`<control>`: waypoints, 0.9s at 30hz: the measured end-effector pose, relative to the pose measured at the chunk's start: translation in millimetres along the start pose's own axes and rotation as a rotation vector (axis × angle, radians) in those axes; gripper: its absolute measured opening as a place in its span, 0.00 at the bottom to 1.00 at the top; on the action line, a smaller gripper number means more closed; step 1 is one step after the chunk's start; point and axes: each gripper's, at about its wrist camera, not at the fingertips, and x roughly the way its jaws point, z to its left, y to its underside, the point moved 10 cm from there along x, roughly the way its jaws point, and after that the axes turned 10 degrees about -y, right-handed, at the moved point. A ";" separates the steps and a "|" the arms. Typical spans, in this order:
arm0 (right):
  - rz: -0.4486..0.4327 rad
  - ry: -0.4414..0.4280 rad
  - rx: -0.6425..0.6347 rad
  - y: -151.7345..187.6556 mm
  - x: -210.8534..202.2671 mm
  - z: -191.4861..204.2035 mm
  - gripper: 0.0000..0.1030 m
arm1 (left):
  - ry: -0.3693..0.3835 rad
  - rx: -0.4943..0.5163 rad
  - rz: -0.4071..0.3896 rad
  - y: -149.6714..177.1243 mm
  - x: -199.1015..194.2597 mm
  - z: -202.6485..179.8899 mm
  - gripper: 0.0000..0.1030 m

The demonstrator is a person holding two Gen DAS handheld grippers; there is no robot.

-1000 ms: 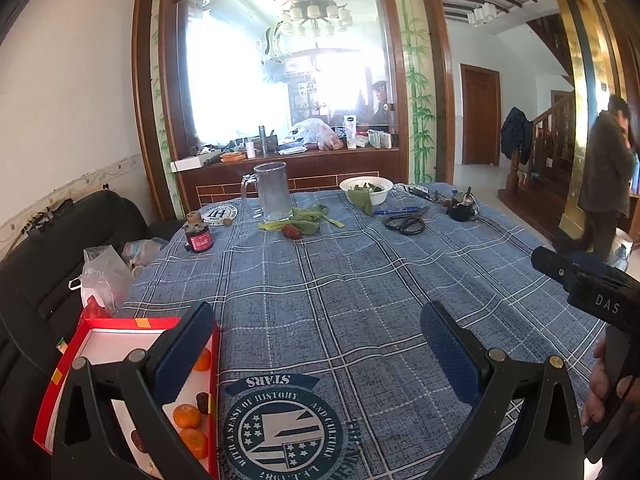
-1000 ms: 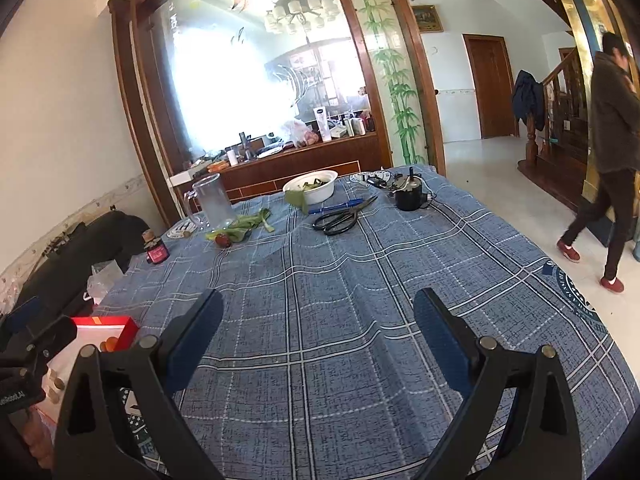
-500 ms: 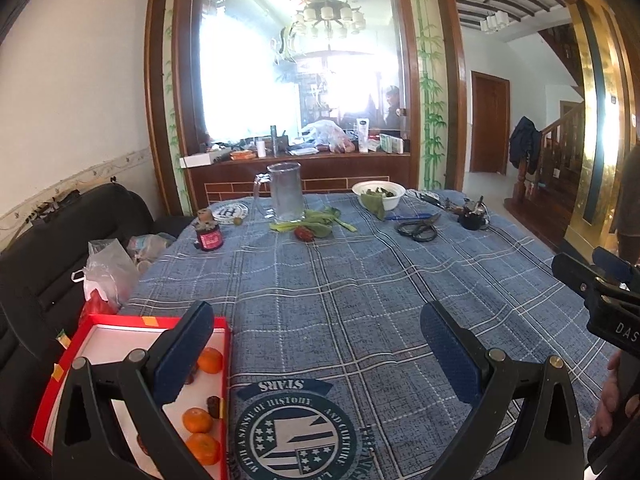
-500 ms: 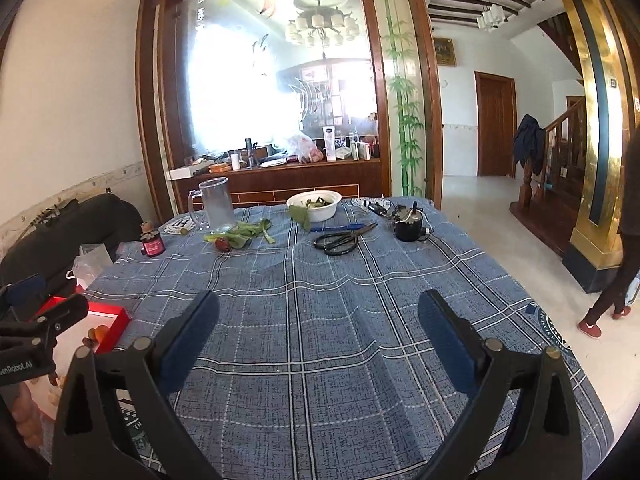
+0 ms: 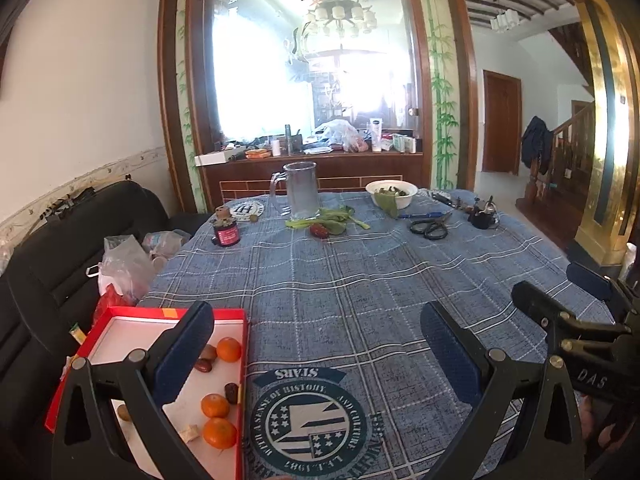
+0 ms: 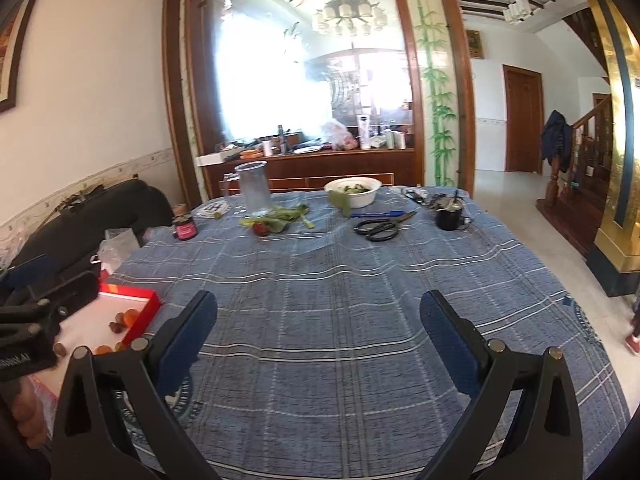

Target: Organize fruits

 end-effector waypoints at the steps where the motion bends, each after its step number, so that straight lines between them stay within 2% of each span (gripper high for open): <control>1: 0.001 -0.008 -0.008 0.3 0.7 4.8 0.98 | -0.007 -0.008 0.001 0.2 -0.6 2.8 1.00; 9: 0.007 -0.071 -0.054 4.1 5.5 40.6 0.98 | -0.095 -0.066 0.025 5.7 1.5 35.7 1.00; 27: 0.069 -0.137 -0.127 15.3 30.1 89.6 0.99 | -0.223 -0.180 0.099 29.0 15.2 105.7 1.00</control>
